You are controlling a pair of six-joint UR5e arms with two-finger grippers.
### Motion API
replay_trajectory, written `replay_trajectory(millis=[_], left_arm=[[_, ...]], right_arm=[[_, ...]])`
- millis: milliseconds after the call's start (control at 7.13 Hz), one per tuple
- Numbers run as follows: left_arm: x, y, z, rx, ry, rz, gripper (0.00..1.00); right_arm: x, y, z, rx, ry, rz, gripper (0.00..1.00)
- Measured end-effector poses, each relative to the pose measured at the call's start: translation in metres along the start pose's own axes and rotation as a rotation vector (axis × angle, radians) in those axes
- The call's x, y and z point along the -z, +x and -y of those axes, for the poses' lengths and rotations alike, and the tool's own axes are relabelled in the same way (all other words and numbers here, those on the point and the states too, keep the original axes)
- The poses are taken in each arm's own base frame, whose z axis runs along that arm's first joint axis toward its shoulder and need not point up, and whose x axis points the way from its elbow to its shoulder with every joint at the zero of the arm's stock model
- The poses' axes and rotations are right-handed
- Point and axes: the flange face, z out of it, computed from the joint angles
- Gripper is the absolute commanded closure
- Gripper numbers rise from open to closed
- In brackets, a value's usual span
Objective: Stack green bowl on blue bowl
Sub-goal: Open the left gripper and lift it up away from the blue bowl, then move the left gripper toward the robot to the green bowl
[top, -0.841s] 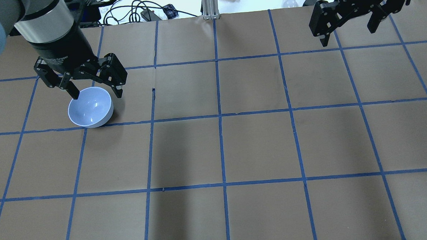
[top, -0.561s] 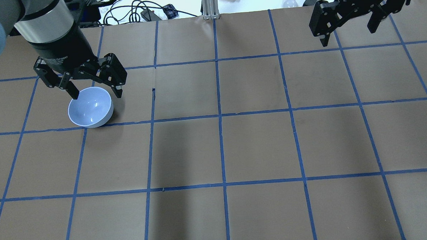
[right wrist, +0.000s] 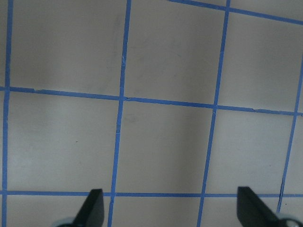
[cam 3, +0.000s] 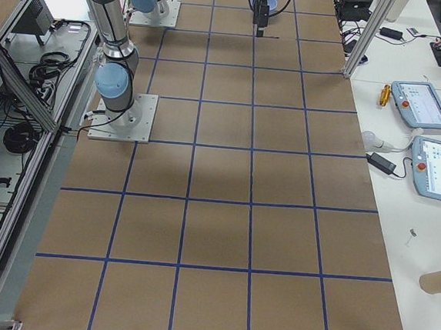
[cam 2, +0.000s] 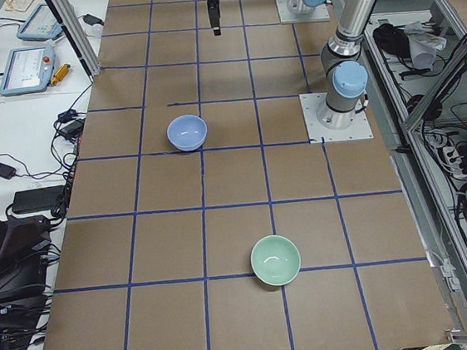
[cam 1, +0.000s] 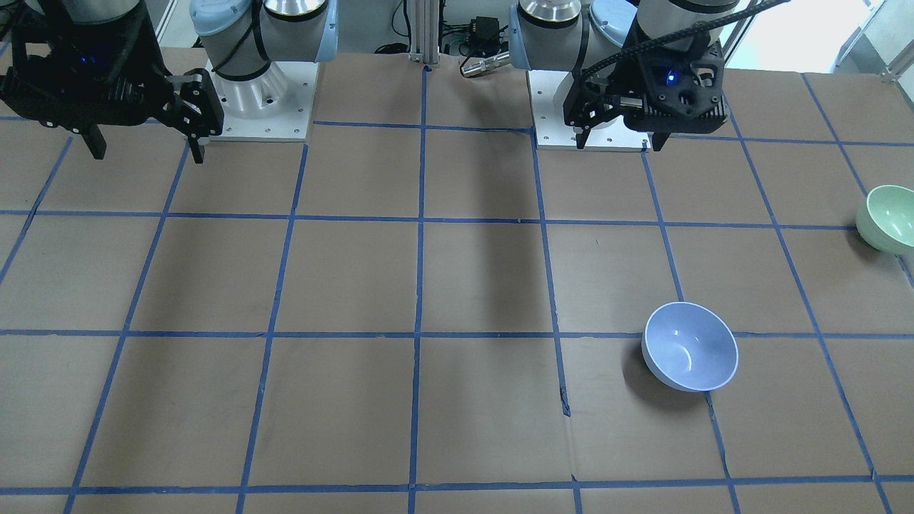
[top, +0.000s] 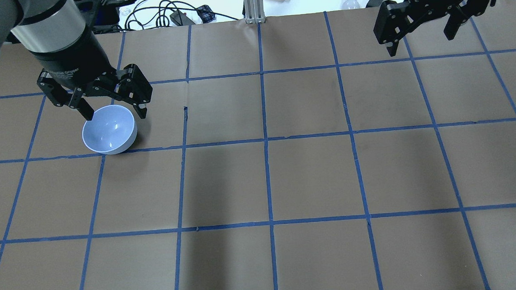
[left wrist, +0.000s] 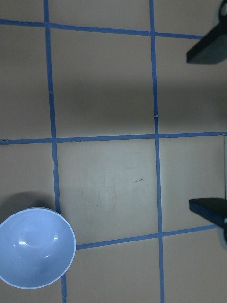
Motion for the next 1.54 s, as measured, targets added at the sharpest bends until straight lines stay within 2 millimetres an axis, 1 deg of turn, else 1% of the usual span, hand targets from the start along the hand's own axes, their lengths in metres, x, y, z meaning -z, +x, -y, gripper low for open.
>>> replay_trajectory(millis=[280, 421, 561, 841, 1121, 1262, 1402, 1542], left_arm=[[0.0, -0.002, 0.001, -0.003, 0.002, 0.005, 0.0], [-0.001, -0.008, 0.003, -0.009, 0.004, 0.005, 0.0], [-0.001, -0.025, 0.007, -0.036, 0.007, 0.004, 0.0], [-0.002, -0.085, 0.016, -0.161, 0.006, -0.005, 0.0], [-0.004, -0.151, 0.017, -0.307, -0.004, 0.015, 0.0], [-0.007, -0.191, 0.016, -0.368, -0.007, 0.024, 0.0], [-0.013, -0.236, 0.012, -0.415, -0.013, 0.03, 0.0], [-0.023, -0.275, 0.005, -0.438, -0.017, 0.04, 0.0]], right_arm=[[0.0, 0.0, 0.0, 0.0, 0.0, 0.0, 0.0], [0.0, 0.0, 0.0, 0.001, 0.0, 0.0, 0.0], [0.0, 0.0, 0.0, 0.001, 0.0, 0.0, 0.0], [0.0, 0.0, 0.0, 0.001, 0.0, 0.0, 0.0], [0.0, 0.0, 0.0, 0.0, 0.0, 0.0, 0.0], [0.0, 0.0, 0.0, 0.0, 0.0, 0.0, 0.0], [0.0, 0.0, 0.0, 0.001, 0.0, 0.0, 0.0], [0.0, 0.0, 0.0, 0.001, 0.0, 0.0, 0.0]])
